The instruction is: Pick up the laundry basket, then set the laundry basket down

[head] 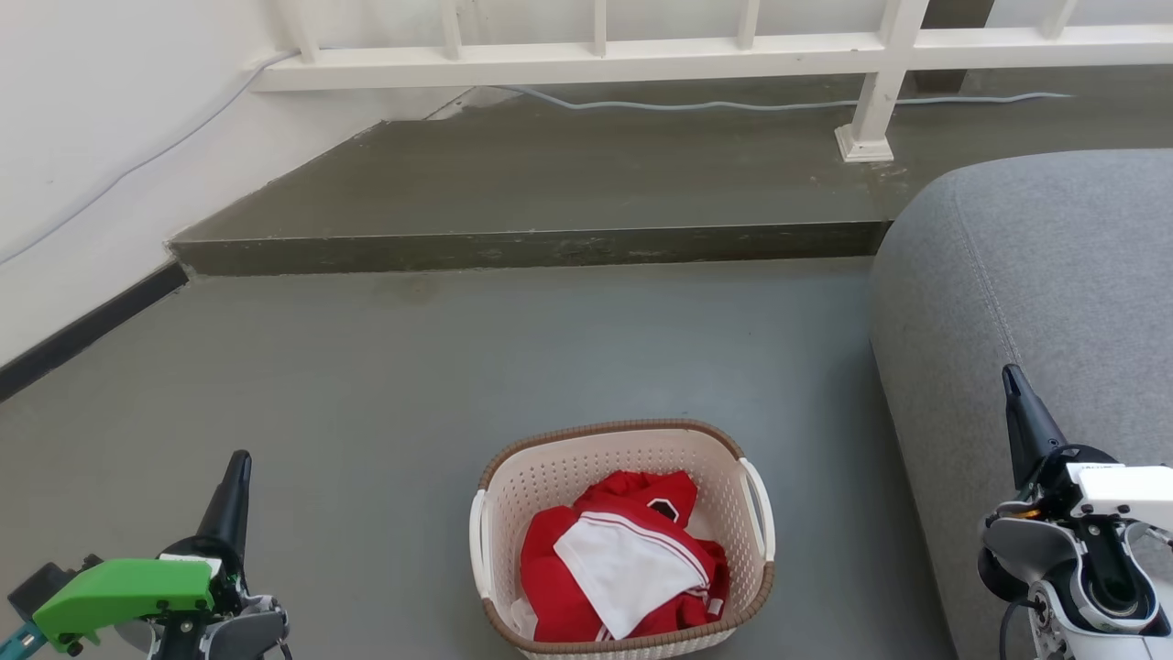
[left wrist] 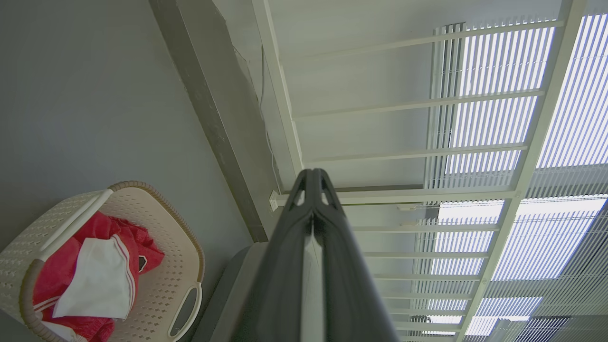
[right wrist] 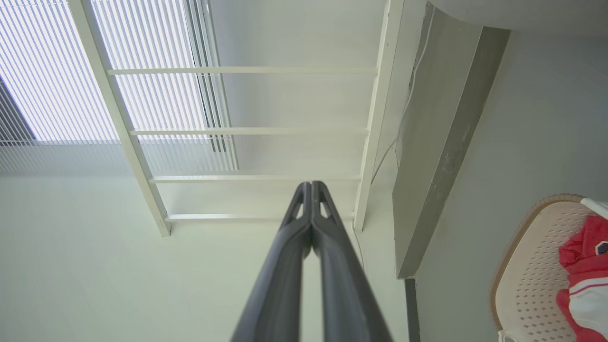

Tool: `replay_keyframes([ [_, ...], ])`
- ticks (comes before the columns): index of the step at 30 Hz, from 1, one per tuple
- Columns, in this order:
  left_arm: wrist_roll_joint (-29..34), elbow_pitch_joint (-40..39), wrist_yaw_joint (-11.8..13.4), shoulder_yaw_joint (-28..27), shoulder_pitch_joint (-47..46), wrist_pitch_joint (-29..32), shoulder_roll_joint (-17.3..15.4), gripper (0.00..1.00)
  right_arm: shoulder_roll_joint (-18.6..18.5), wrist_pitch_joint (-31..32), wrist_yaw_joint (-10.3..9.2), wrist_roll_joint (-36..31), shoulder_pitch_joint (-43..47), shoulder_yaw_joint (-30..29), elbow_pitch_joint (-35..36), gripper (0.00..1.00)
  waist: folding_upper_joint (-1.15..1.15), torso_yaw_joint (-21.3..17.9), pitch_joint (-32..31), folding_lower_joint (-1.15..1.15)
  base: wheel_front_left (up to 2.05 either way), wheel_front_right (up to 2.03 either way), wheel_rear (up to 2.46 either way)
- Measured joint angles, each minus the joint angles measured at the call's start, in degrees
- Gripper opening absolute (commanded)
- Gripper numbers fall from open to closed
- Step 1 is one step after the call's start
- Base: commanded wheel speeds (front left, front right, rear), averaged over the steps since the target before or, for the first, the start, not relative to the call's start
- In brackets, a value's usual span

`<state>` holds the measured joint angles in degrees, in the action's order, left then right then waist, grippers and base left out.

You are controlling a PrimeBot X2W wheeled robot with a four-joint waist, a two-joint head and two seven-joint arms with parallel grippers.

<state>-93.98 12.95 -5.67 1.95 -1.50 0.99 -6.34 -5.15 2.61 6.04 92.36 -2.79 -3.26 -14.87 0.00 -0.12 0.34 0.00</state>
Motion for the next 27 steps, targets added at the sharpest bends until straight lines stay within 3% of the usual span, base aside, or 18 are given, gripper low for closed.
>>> replay_keyframes([
  [4,-2.52,0.83,-0.36,-0.35,-0.36,0.49,0.03,0.00,0.22,0.48,0.49,2.41,-0.24,-0.48,-0.04,0.00,0.00,0.10,-0.16,0.00,0.00,0.00,0.00],
  [27,-2.56,1.48,-0.85,-0.48,-1.00,0.51,0.14,0.00,0.47,0.53,0.49,2.44,-0.26,-0.70,-0.45,0.00,0.00,0.11,-0.18,0.00,0.00,0.00,0.00],
])
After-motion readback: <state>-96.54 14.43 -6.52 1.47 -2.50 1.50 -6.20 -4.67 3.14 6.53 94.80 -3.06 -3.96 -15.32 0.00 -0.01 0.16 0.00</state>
